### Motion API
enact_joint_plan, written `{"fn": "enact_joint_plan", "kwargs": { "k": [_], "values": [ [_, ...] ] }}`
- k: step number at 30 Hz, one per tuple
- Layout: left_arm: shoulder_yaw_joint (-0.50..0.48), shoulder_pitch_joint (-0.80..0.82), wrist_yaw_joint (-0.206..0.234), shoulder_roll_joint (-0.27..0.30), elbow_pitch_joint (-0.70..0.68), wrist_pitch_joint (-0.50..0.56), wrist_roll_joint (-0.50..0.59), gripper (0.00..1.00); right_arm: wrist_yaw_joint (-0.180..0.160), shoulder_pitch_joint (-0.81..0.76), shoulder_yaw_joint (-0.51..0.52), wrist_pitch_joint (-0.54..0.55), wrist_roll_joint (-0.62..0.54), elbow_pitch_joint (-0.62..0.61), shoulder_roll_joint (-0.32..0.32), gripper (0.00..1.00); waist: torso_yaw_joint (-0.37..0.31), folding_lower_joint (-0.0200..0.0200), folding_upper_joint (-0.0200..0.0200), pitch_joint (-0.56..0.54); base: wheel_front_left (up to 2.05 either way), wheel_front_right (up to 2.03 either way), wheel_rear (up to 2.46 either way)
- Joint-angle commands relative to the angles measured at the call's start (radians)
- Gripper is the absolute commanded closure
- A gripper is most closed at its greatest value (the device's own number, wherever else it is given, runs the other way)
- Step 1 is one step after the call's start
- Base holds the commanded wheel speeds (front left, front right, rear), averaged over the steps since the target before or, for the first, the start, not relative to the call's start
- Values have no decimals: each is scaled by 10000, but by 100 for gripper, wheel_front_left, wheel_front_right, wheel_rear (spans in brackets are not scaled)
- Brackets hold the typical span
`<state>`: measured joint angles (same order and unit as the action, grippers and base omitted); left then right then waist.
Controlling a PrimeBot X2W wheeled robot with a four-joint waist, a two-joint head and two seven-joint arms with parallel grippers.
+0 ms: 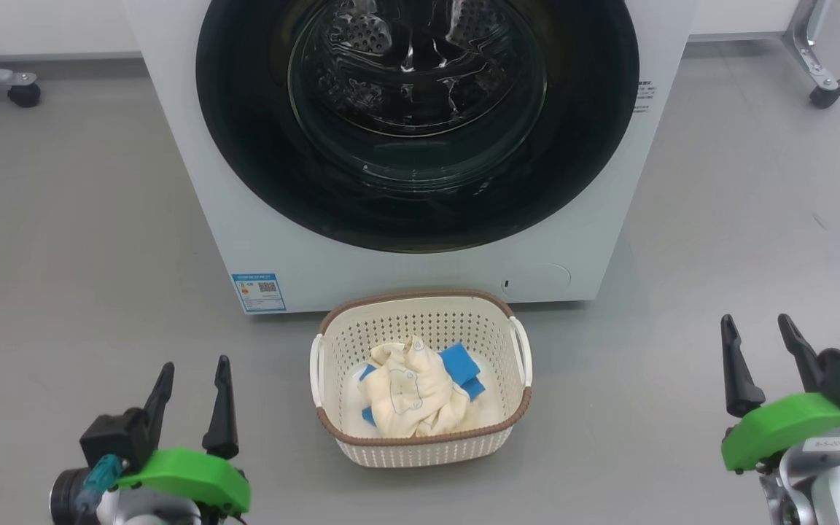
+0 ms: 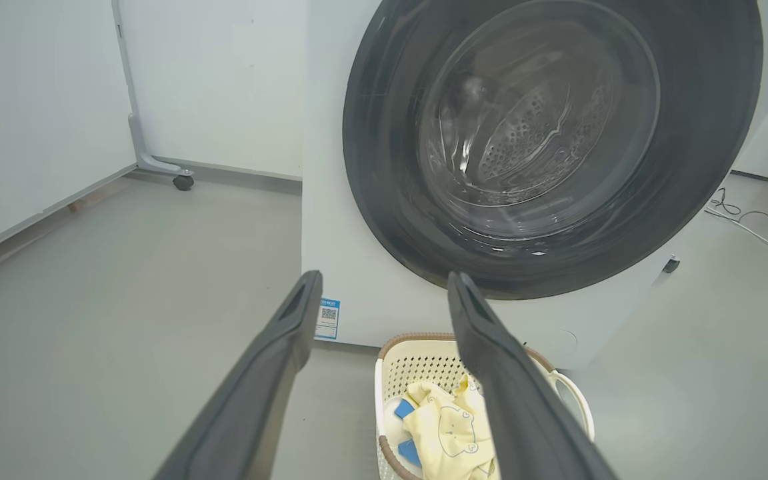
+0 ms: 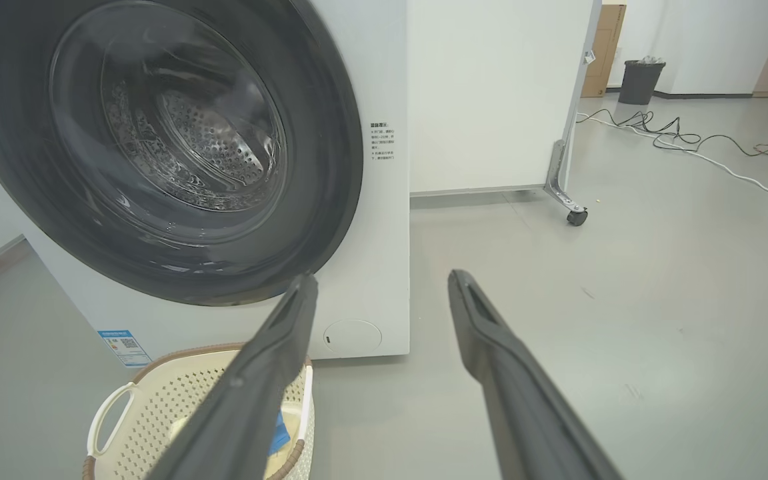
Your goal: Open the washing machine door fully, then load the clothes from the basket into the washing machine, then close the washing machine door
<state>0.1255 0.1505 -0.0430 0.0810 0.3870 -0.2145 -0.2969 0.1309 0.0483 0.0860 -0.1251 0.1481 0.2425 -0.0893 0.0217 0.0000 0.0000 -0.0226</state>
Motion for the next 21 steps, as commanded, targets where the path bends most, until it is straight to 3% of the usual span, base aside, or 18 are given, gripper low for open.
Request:
{"fn": "enact_joint_plan", "kwargs": {
  "k": [1, 12, 21],
  "values": [
    [-285, 606, 60, 232, -239, -146, 272, 0, -2, 509, -192, -164, -312, -383, -261, 0, -2, 0, 0, -1, 0, 0, 0],
    [-186, 829, 138, 232, 158, -385, 1171, 0, -2, 506, -191, -402, -1645, -473, -245, 0, -9, 0, 0, 3, 0, 0, 0],
    [-201, 852, 200, 276, 218, -303, 1015, 0, -2, 365, -50, -474, -1665, -499, -46, 0, -22, 0, 0, 6, 0, 0, 0]
  ]
}}
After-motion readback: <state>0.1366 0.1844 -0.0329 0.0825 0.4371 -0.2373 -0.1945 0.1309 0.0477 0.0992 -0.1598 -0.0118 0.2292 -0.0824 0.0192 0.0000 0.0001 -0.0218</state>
